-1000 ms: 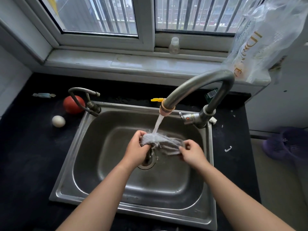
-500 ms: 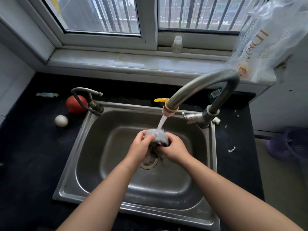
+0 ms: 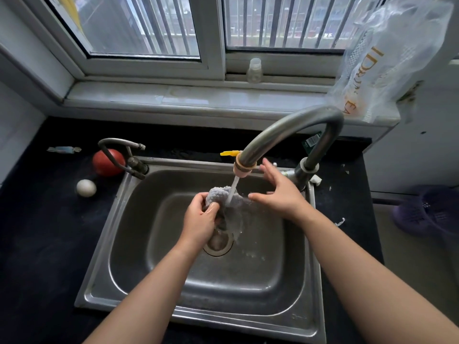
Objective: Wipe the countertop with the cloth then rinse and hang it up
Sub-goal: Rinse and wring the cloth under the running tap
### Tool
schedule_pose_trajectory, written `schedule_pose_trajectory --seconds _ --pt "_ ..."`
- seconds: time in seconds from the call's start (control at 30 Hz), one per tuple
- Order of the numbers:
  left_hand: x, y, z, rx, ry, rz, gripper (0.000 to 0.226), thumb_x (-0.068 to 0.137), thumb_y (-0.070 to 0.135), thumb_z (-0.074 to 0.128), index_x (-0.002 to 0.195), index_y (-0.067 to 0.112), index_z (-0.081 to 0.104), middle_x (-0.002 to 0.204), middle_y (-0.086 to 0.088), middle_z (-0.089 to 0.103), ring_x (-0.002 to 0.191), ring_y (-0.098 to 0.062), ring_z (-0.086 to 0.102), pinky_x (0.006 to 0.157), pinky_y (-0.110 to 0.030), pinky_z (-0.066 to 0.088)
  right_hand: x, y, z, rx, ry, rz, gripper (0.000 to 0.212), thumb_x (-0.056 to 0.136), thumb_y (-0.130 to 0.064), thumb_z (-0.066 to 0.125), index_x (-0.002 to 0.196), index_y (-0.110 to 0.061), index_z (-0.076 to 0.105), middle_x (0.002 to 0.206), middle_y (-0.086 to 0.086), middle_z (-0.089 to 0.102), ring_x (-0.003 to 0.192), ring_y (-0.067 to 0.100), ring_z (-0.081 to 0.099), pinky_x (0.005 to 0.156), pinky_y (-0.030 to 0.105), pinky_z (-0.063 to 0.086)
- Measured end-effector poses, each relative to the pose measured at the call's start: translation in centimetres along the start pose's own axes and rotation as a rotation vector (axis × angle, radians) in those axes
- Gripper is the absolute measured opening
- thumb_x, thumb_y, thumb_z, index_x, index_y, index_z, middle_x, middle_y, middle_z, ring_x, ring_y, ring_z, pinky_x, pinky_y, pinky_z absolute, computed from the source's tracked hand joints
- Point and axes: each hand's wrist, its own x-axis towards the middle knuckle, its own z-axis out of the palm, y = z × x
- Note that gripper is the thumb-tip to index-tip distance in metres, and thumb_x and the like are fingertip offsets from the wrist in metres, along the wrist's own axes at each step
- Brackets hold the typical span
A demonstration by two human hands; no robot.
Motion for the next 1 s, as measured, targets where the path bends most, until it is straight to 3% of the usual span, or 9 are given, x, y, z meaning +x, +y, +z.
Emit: schedule_pose_trajectory --seconds 0.13,0.23,0.3,0.4,0.5,0.67,0.77,0.9,1.0 --pt "-0.3 0.4 0.0 0.002 -0.038 0.021 0.018 0.091 0.005 0.050 0.091 0.020 0.059 0.088 -0.002 0.064 0.087 -0.018 0.061 0.089 -0.055 0.051 -0.2 -0.4 -0.6 0.091 0.053 0.008 0.090 0.075 -0.009 0.076 0.147 -0.018 0.022 0.150 0.004 0.034 0.136 0.013 0.033 0.106 0.024 0.029" --pt "-0.6 0.9 0.4 -0.016 -0.089 0.033 0.018 0.090 0.004 0.048 0.092 0.018 0.059 0.088 -0.002 0.064 0.088 -0.019 0.061 0.088 -0.054 0.052 -1.5 0.2 0.2 -0.126 -0.111 -0.024 0.092 0.068 -0.012 0.081 0.144 -0.025 0.030 0.144 -0.001 0.041 0.131 0.016 0.040 0.104 0.027 0.035" --pt "-0.9 1.3 0.9 -0.035 -0.134 0.054 0.019 0.091 0.002 0.048 0.091 0.016 0.059 0.087 -0.004 0.065 0.087 -0.020 0.062 0.085 -0.051 0.054 -2.6 1.0 1.6 -0.125 -0.217 -0.055 0.096 0.062 -0.017 0.085 0.142 -0.028 0.034 0.139 -0.006 0.048 0.125 0.009 0.046 0.103 0.022 0.038" --pt "-1.5 1.9 1.6 -0.103 -0.169 0.073 0.016 0.091 0.002 0.048 0.091 0.013 0.060 0.085 -0.004 0.066 0.080 -0.015 0.065 0.071 -0.037 0.059 -3.3 2.0 3.0 -0.005 -0.066 -0.019 0.063 0.053 -0.028 0.084 0.109 -0.037 0.057 0.104 -0.013 0.067 0.098 0.006 0.062 0.079 0.016 0.050" --pt "-2.0 2.1 1.5 -0.186 -0.146 0.040 0.015 0.093 0.004 0.048 0.090 0.014 0.059 0.085 -0.005 0.065 0.078 -0.013 0.065 0.065 -0.028 0.058 -3.6 2.6 3.0 0.048 0.048 0.012 0.026 0.062 -0.020 0.078 0.082 -0.026 0.062 0.083 -0.001 0.070 0.079 0.015 0.065 0.075 0.040 0.055" --pt "-2.2 1.4 0.6 -0.067 -0.083 -0.154 0.015 0.092 0.007 0.048 0.091 0.016 0.061 0.091 -0.008 0.065 0.082 -0.015 0.062 0.068 -0.031 0.055 -4.6 1.5 2.9 0.123 0.164 -0.052 0.026 0.059 -0.010 0.071 0.075 -0.021 0.054 0.063 0.003 0.063 0.056 0.017 0.060 0.046 0.031 0.049" --pt "-2.6 1.5 0.9 -0.121 -0.175 -0.369 0.028 0.088 0.007 0.037 0.102 0.018 0.058 0.102 -0.011 0.061 0.088 -0.025 0.061 0.074 -0.038 0.051 -5.4 0.8 2.6 -0.060 0.187 -0.158 0.029 0.060 -0.008 0.071 0.074 -0.023 0.050 0.062 -0.007 0.057 0.057 0.003 0.050 0.053 0.023 0.044" --pt "-3.0 2.3 1.5 -0.306 -0.289 -0.537 0.043 0.088 0.045 0.034 0.101 0.015 0.062 0.083 -0.010 0.066 0.066 -0.023 0.060 0.062 -0.032 0.045 -6.8 0.0 3.1 -0.126 0.088 -0.261 0.037 0.061 -0.003 0.074 0.074 -0.030 0.051 0.065 -0.010 0.056 0.059 0.000 0.048 0.057 0.021 0.043" --pt "-3.0 2.3 1.7 -0.265 -0.327 -0.595 0.054 0.087 0.059 0.036 0.088 0.013 0.064 0.076 -0.009 0.068 0.061 -0.024 0.062 0.066 -0.036 0.048 -7.9 -0.3 3.8 -0.057 0.084 -0.352 0.036 0.062 0.003 0.069 0.080 -0.025 0.055 0.074 -0.010 0.056 0.067 0.008 0.052 0.060 0.026 0.045"
